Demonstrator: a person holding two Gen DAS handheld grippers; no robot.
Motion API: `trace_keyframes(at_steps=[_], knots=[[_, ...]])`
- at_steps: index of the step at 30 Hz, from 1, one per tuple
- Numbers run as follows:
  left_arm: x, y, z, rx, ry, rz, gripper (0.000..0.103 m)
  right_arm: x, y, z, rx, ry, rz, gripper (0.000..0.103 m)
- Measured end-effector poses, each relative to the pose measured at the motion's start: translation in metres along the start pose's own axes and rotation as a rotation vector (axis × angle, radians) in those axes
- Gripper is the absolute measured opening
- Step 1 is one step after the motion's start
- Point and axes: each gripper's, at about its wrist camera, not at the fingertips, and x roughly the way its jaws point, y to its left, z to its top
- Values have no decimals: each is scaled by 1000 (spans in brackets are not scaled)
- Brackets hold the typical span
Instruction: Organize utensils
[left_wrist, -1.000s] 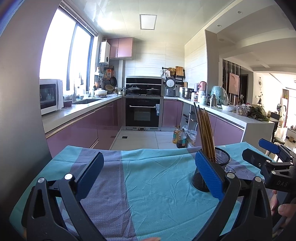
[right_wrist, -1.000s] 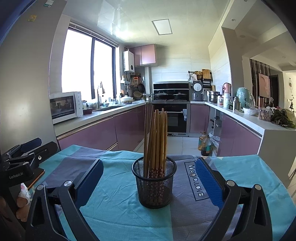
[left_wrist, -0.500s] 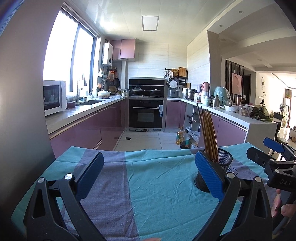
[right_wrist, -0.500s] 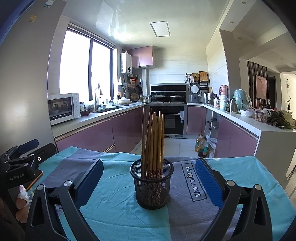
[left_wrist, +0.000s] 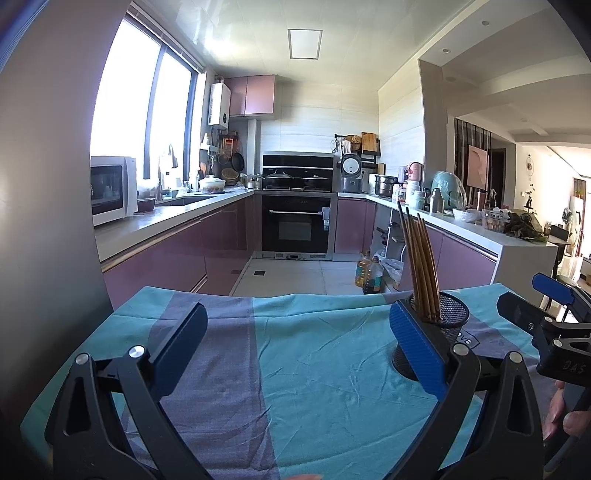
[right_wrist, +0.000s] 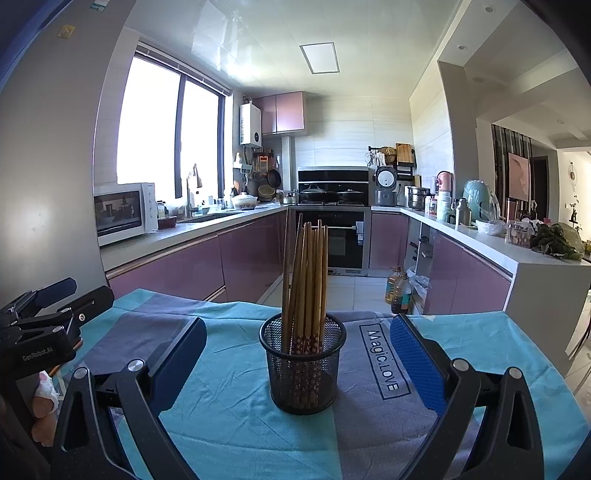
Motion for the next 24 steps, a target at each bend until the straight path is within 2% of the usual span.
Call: trace_keyframes(at_steps=[24], knots=[[-4,2,0,0,-4,7,97,2,-1,-1,4,7,1,96]])
